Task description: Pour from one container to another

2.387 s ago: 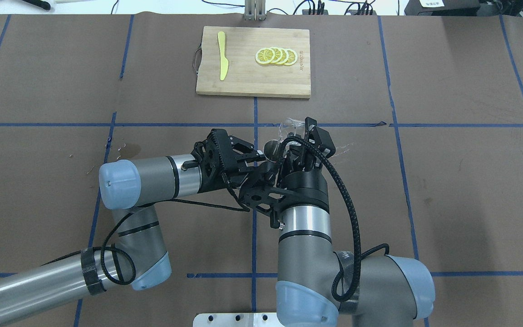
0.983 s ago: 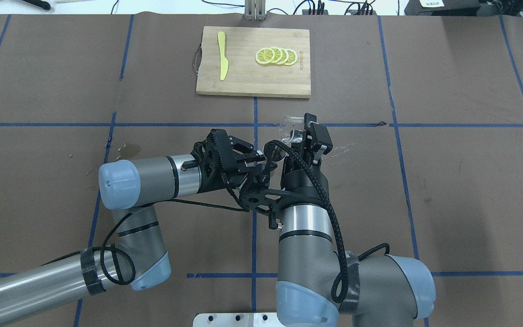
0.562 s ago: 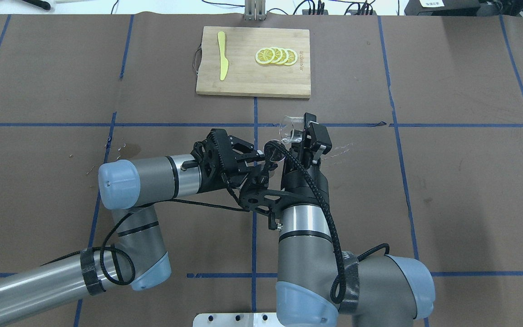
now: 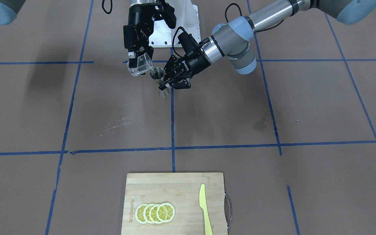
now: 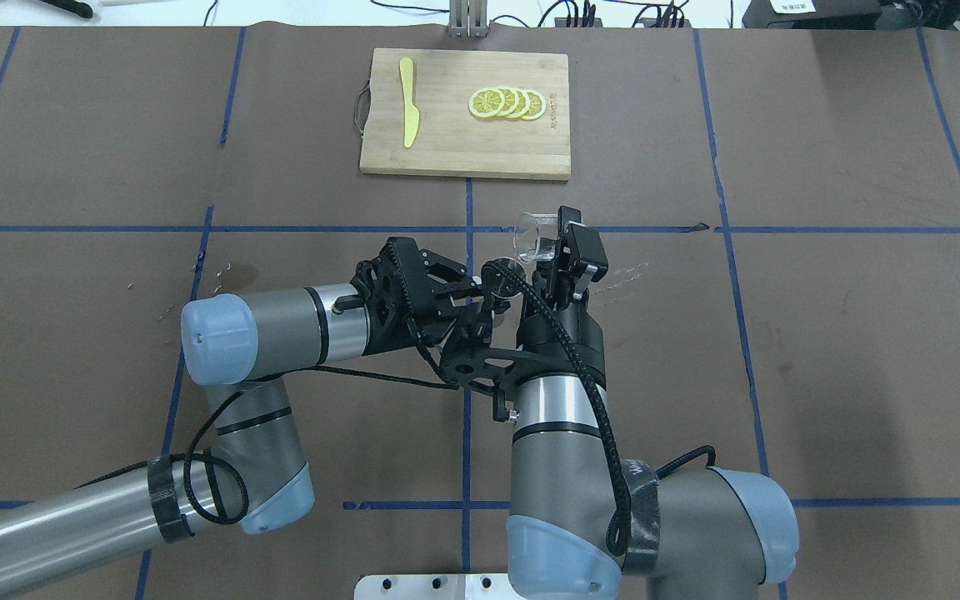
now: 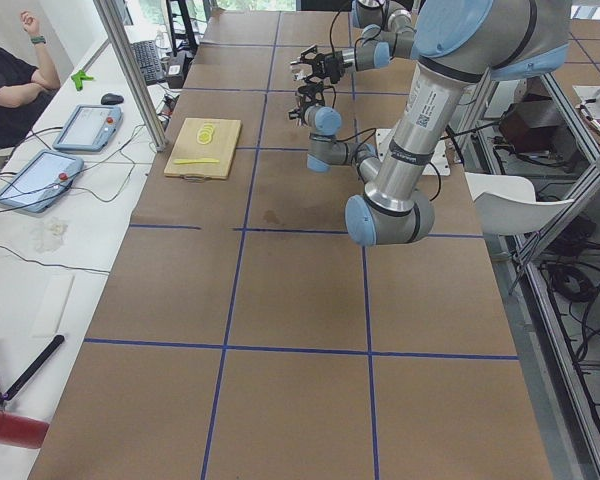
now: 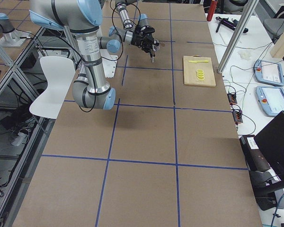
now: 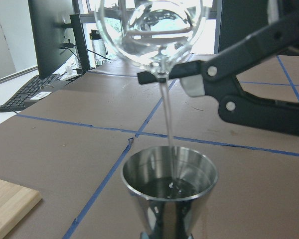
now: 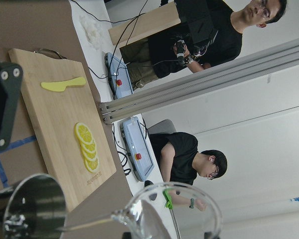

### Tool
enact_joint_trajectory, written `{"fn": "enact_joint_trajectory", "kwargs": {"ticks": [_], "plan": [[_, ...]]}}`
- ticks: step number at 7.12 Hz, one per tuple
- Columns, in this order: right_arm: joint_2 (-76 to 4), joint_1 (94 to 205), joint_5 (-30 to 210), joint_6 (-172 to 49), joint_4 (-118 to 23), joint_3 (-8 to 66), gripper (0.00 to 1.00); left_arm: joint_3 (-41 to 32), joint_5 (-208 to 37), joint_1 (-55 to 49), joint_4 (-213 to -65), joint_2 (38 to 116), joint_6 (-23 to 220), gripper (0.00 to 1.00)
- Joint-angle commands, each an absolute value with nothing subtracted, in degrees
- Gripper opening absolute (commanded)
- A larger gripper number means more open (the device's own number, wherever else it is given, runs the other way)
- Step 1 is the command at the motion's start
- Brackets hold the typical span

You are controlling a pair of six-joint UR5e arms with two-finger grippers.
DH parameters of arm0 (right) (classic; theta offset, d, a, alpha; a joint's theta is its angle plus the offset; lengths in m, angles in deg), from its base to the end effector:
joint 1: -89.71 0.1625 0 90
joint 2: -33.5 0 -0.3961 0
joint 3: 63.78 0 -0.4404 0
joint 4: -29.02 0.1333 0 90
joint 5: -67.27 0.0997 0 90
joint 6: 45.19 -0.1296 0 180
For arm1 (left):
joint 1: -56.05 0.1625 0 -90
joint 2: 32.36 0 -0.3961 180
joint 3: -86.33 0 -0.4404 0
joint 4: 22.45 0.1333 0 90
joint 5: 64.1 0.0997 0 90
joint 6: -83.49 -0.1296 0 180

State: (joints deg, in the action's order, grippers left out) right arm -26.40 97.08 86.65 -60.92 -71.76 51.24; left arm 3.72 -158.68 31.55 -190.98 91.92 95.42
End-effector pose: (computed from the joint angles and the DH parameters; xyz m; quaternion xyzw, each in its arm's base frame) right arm -0.5145 -0.3242 0.1050 0.6064 0.1169 -0.2346 0.7508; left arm 0.5986 -0.4079 0.1602 0.6051 0.5161 0.3012 0.5261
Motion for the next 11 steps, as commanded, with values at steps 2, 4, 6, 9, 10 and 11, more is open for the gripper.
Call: {"fn": "enact_joint_trajectory", "kwargs": {"ticks": [2, 4, 6, 9, 10, 11], "plan": [[-26.3, 97.1, 86.3, -59.8, -71.8, 51.3, 0.00, 3.7, -158.7, 31.7, -191.0, 91.9, 95.4, 0.00], [-25.6, 97.2, 86.4, -59.9, -71.5, 51.4, 0.00, 3.8, -158.7, 31.7, -191.0, 91.9, 95.4, 0.00], [-25.0, 97.4, 86.7, -60.9, -70.9, 51.6, 0.00, 3.7, -158.7, 31.7, -191.0, 91.9, 95.4, 0.00], [-25.0, 97.6, 87.8, -62.4, -67.8, 51.6, 0.00, 3.8, -158.7, 31.7, -191.0, 91.9, 95.4, 0.00], [-25.1, 97.9, 88.1, -62.5, -66.6, 51.7, 0.00, 3.8, -158.7, 31.7, -191.0, 91.9, 95.4, 0.00], [-25.2, 98.1, 88.8, -62.5, -65.8, 51.9, 0.00, 3.8, -158.7, 31.7, -191.0, 91.9, 95.4, 0.00]]}}
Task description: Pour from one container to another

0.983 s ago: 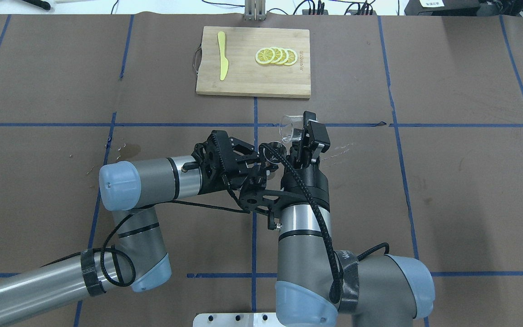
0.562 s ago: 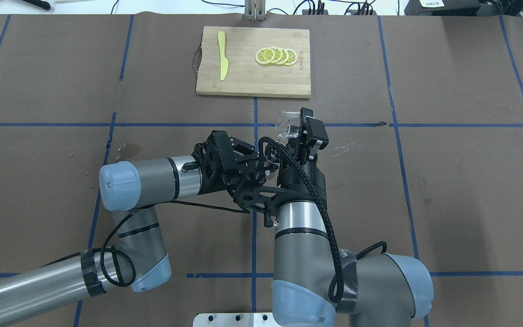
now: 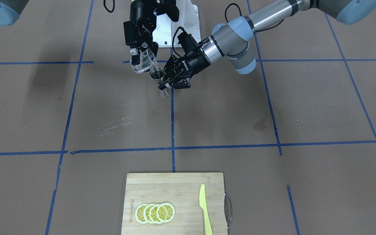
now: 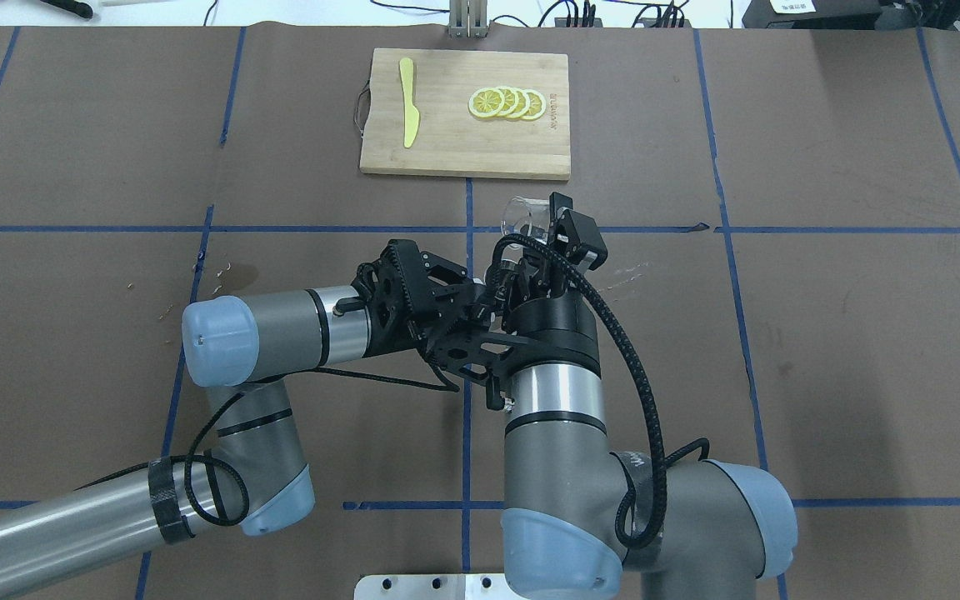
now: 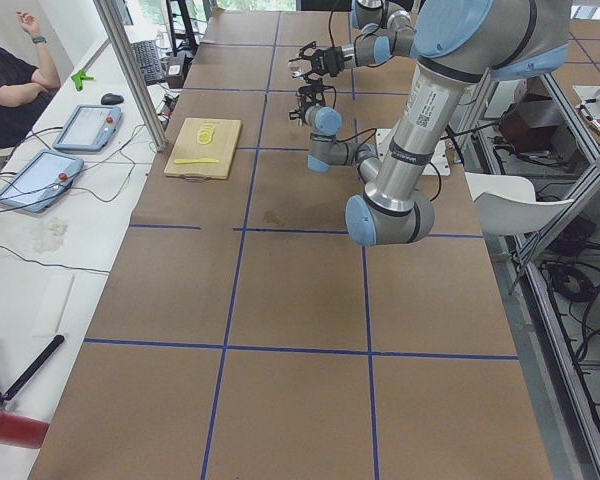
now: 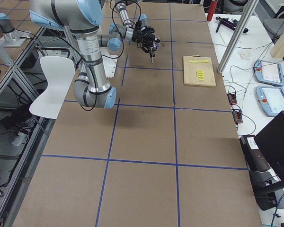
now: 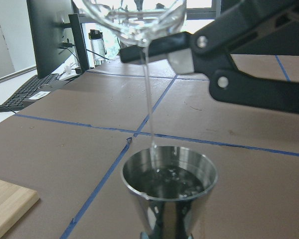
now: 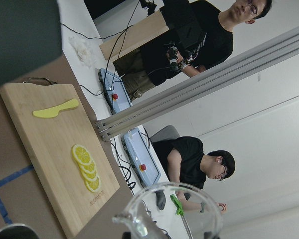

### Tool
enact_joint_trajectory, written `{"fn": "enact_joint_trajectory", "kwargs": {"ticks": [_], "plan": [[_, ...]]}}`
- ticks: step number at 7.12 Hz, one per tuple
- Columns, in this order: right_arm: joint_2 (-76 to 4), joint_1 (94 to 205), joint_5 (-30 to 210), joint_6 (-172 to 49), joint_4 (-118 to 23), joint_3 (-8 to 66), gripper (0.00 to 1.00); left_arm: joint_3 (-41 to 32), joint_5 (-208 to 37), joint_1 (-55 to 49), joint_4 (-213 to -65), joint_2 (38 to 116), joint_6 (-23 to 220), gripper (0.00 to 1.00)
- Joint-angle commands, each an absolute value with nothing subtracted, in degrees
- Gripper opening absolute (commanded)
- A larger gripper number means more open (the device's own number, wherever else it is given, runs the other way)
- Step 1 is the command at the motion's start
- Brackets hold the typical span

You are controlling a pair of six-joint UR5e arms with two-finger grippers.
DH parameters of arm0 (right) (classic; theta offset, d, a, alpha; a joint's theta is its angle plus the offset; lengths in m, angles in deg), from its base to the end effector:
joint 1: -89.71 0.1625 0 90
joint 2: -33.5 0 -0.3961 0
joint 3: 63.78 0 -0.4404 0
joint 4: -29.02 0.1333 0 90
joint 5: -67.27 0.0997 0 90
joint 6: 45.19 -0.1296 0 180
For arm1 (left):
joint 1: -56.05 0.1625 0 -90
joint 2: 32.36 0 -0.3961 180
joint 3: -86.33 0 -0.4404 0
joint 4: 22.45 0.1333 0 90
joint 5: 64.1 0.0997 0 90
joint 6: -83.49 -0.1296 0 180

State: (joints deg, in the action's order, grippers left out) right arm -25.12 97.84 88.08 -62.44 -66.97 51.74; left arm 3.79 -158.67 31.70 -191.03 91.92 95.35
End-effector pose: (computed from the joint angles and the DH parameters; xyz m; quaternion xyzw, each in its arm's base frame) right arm -0.5039 -0.3290 0.0834 0.6197 0.0633 -0.1910 0.7586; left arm 0.6000 -0.4065 0.1607 0.6047 0.5164 0.3022 0.5257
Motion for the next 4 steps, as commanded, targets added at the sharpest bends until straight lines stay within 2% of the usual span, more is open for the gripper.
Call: {"fn": "enact_joint_trajectory", "kwargs": {"ticks": [1, 4], "plan": [[-25.3, 98.9, 89.5, -62.5, -65.7, 51.9, 0.00, 3.7, -158.7, 31.7, -191.0, 92.0, 95.8, 0.00], [-25.7, 105.2, 95.3, -62.4, -65.7, 52.0, 0.00, 3.7, -158.7, 31.6, -190.9, 92.0, 95.9, 0.00]]}}
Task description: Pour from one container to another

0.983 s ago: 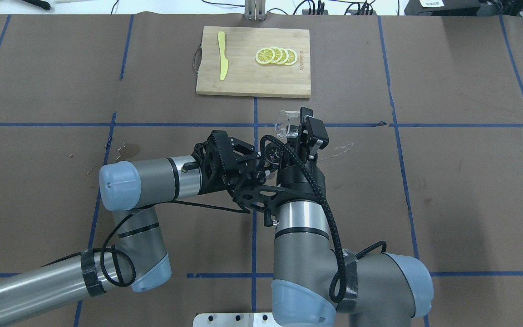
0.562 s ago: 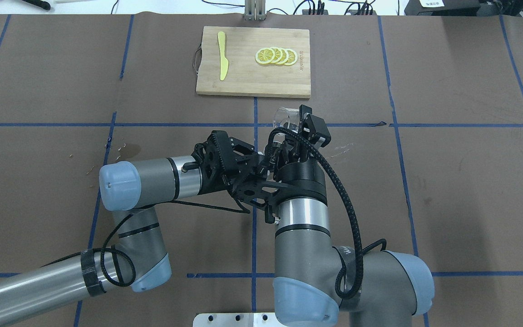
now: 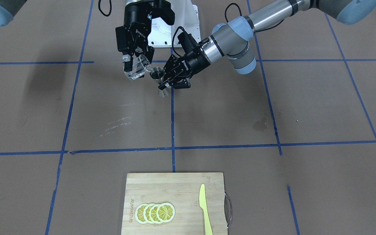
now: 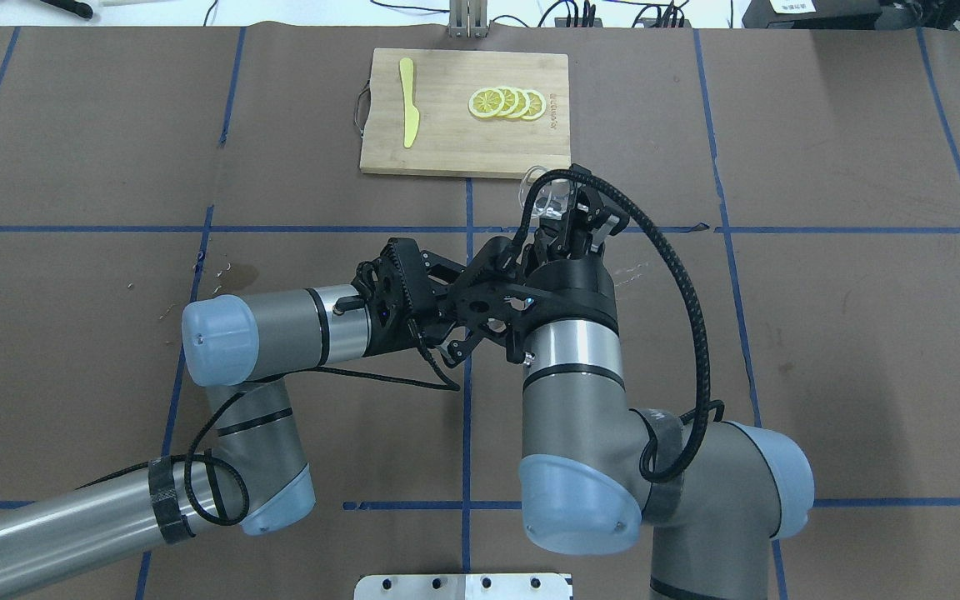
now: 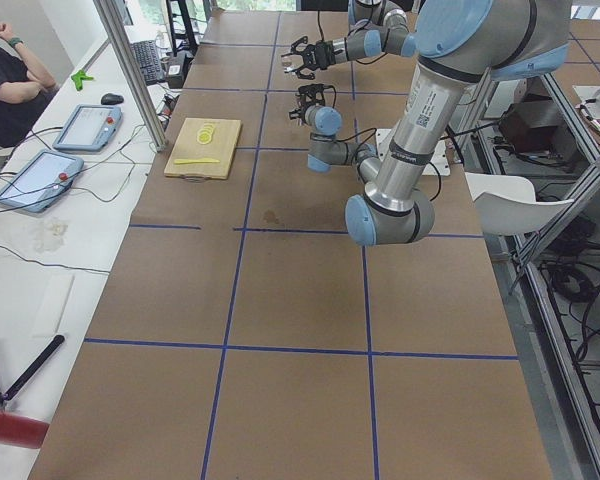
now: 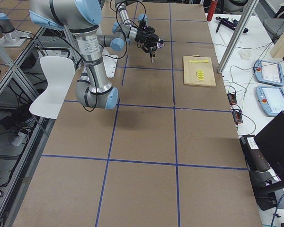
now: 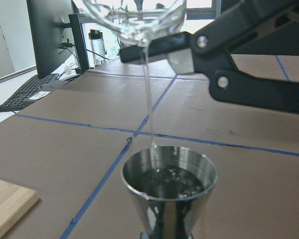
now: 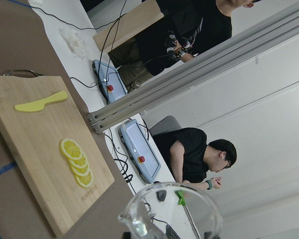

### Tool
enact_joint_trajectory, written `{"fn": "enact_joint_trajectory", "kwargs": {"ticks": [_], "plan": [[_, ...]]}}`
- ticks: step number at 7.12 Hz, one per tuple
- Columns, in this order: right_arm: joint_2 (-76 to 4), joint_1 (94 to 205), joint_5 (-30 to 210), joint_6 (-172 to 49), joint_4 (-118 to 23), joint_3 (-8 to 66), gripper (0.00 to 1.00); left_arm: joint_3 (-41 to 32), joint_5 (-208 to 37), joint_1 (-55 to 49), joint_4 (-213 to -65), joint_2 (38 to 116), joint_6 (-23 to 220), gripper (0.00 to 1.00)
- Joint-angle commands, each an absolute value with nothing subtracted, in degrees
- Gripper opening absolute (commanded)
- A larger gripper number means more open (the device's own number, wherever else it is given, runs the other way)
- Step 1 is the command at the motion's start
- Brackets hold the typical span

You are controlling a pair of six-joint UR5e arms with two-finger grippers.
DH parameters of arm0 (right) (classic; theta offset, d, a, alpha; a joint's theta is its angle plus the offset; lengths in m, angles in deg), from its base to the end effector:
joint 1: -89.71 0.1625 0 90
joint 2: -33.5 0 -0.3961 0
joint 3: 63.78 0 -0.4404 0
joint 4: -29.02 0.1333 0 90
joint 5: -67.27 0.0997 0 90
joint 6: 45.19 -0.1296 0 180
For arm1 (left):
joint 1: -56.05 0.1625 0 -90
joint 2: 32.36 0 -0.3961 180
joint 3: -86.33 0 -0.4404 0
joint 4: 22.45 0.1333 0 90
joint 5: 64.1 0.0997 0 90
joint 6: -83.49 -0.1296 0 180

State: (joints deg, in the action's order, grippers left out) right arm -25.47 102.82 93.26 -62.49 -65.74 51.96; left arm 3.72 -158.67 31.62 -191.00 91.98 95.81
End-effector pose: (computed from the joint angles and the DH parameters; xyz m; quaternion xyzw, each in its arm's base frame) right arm -0.4806 -0.3684 0.0899 0.6020 0.0519 -0.1771 0.7769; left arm 0.5991 -0.4072 0.1594 0.6034 0.5187 0.2994 0.5265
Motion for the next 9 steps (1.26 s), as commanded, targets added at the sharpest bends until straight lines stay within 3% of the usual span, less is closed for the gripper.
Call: {"fn": "enact_joint_trajectory", "kwargs": {"ticks": [1, 5, 9], "plan": [[-25.9, 106.4, 95.5, -62.2, -65.7, 52.0, 0.00, 3.7, -158.7, 31.4, -190.9, 92.0, 96.0, 0.00], [-27.1, 107.8, 95.8, -62.0, -65.5, 51.9, 0.00, 3.7, -160.2, 26.4, -190.9, 91.1, 97.5, 0.00], [-27.6, 107.6, 95.7, -62.0, -65.5, 51.9, 0.00, -1.6, -162.4, 24.3, -193.6, 81.8, 103.6, 0.00]]}}
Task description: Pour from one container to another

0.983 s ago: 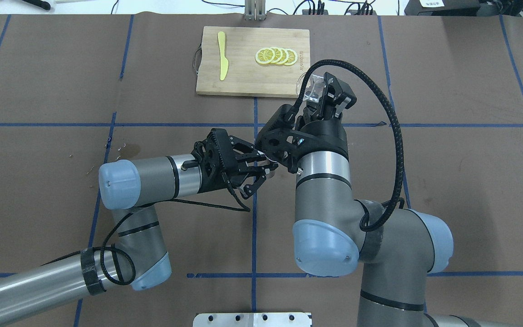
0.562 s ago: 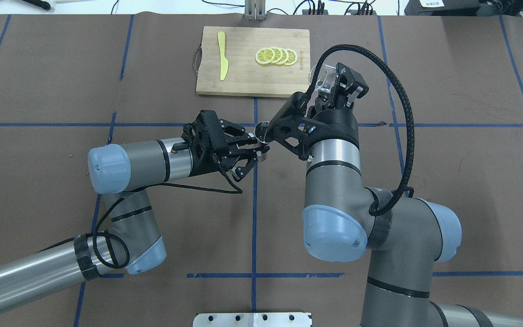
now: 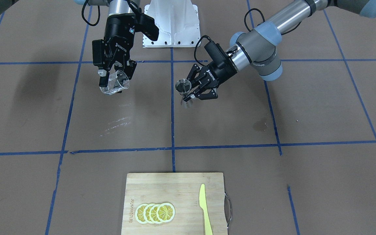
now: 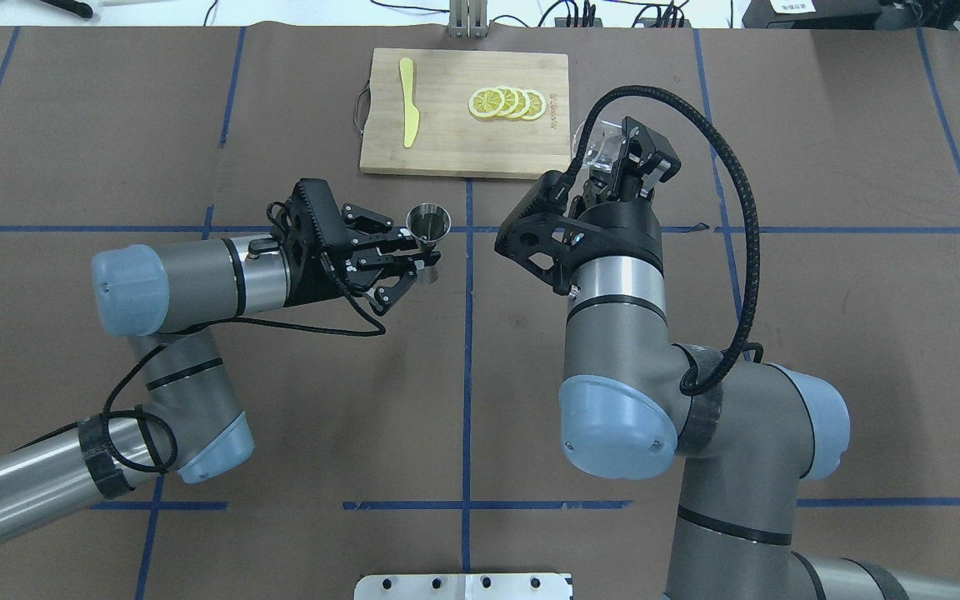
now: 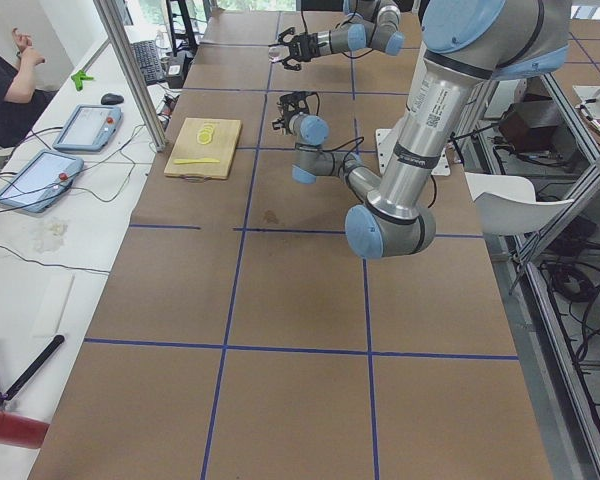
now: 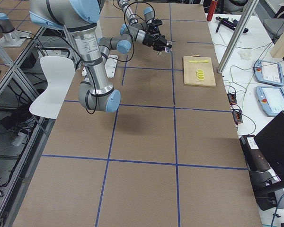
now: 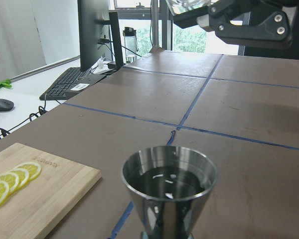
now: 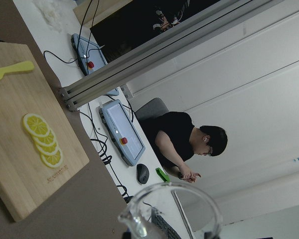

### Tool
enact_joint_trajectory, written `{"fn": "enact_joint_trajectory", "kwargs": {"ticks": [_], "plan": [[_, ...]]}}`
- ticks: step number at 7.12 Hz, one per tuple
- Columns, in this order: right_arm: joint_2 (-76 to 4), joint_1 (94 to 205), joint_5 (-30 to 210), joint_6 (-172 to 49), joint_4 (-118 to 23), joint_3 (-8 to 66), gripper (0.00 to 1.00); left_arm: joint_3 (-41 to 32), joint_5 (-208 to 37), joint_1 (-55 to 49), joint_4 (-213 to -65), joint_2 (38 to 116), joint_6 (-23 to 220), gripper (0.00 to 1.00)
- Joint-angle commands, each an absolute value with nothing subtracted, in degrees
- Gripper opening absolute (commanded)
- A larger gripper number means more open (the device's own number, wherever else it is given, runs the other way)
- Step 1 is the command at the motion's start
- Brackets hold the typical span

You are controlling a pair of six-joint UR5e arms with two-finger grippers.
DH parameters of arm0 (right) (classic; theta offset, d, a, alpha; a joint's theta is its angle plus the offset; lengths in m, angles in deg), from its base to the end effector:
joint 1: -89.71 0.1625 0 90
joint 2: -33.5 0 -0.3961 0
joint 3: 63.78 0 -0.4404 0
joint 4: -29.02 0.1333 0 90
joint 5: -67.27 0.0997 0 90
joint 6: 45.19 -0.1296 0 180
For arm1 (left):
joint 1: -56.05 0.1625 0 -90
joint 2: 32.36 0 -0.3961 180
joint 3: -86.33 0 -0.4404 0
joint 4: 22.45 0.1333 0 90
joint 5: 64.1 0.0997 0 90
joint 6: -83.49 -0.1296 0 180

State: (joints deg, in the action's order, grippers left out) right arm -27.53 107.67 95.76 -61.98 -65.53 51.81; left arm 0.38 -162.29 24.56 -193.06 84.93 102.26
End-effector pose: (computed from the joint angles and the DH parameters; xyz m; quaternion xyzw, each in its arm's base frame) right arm -0.4552 -0.4074 0.1136 0.5838 0.0768 -0.1696 0.7903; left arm 0.5258 -0.4568 0.2132 0.5858 0.5247 0.2619 0.5594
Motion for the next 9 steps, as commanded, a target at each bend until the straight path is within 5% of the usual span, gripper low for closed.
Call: {"fn": "enact_joint_trajectory", "kwargs": {"ticks": [1, 7, 9], "plan": [[-27.6, 107.6, 95.7, -62.0, -65.5, 51.9, 0.00, -2.4, -162.5, 24.1, -195.2, 79.2, 103.6, 0.00], [-28.0, 107.6, 95.7, -62.0, -65.5, 52.1, 0.00, -6.8, -162.5, 22.9, -202.9, 63.7, 105.4, 0.00], [-28.1, 107.6, 95.7, -62.2, -65.5, 52.4, 0.00, -6.1, -162.5, 23.0, -215.8, 55.5, 115.0, 0.00]]}}
